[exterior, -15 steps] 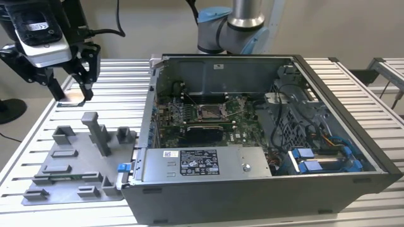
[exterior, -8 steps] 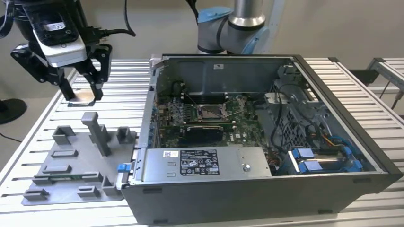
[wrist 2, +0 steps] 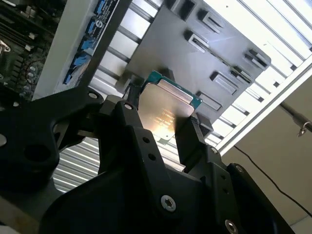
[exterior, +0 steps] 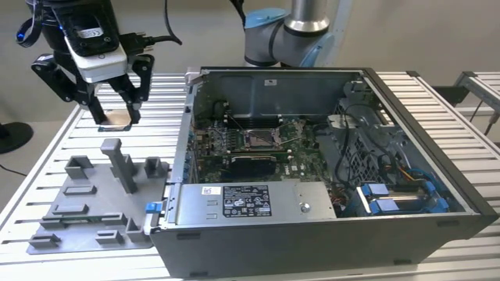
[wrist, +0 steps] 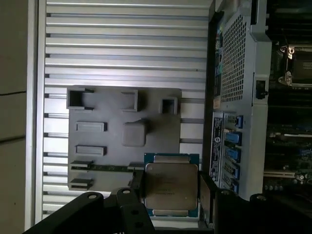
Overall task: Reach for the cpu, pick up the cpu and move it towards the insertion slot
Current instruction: 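Pick up the cpu and move it towards the insertion slot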
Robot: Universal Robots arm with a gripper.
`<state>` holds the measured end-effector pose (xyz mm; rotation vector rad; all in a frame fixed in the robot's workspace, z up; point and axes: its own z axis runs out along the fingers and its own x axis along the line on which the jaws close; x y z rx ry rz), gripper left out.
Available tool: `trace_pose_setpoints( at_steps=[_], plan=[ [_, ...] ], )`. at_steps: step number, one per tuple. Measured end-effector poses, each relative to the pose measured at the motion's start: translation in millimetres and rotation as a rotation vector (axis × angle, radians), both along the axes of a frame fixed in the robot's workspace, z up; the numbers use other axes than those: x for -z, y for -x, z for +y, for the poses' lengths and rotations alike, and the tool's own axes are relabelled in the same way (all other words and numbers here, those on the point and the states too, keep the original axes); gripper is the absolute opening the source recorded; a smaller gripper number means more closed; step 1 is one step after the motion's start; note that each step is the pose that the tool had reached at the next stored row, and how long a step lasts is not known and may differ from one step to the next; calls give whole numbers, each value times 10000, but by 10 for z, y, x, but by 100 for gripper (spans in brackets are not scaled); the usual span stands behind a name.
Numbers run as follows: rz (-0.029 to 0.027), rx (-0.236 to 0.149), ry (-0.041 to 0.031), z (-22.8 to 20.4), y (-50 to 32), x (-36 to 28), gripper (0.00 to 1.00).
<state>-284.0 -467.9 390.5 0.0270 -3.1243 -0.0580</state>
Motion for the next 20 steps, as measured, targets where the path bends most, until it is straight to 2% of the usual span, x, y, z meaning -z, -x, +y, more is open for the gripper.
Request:
trace_pose_setpoints(
  at_steps=[20],
  plan=[
    [14,-1,1,0,-485,0,0]
  ],
)
